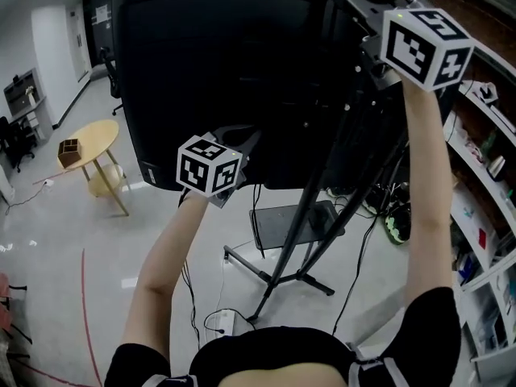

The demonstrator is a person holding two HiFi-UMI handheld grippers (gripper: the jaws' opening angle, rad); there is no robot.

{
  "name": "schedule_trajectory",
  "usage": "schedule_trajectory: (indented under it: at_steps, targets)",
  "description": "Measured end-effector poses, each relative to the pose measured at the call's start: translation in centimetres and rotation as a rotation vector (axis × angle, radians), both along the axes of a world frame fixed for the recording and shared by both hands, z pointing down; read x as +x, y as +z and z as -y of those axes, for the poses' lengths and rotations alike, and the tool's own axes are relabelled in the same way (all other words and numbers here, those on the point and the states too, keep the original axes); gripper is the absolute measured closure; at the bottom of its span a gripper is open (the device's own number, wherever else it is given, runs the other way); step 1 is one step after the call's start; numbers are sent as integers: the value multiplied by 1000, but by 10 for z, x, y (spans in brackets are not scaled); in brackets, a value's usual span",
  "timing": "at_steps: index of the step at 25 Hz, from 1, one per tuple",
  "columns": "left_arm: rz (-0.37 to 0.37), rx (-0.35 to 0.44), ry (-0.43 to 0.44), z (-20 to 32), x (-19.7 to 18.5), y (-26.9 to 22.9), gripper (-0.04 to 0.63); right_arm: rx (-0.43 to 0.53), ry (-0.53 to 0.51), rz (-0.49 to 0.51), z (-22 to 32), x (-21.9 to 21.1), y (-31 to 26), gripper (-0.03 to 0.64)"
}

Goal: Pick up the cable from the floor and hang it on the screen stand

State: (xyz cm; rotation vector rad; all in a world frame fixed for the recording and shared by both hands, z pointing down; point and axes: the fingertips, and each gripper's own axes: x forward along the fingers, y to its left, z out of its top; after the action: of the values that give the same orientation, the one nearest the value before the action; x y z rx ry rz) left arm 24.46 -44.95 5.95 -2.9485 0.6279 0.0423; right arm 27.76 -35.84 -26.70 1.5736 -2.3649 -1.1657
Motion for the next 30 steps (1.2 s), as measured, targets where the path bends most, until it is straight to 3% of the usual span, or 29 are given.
schedule_trajectory:
  at_steps: [6, 9, 14, 17, 24, 30]
  targets:
    - [21, 6, 56, -38, 14, 21, 589, 53, -22, -53, -45, -13, 56, 483]
    - [22, 6, 71, -52, 16, 28, 589, 80, 27, -187, -57, -24, 93, 485]
    - [32, 2, 79, -65, 16, 42, 589, 126, 131, -507, -58, -41, 164, 485]
    - [29, -12, 77, -67, 14, 49, 589, 120, 190, -601, -48, -38, 205, 485]
    - [4, -27, 35, -58, 6, 57, 589, 204, 246, -646, -20, -32, 257, 485]
    - [-7, 9, 9, -52, 3, 59, 589, 309, 284, -601, -3, -23, 282, 485]
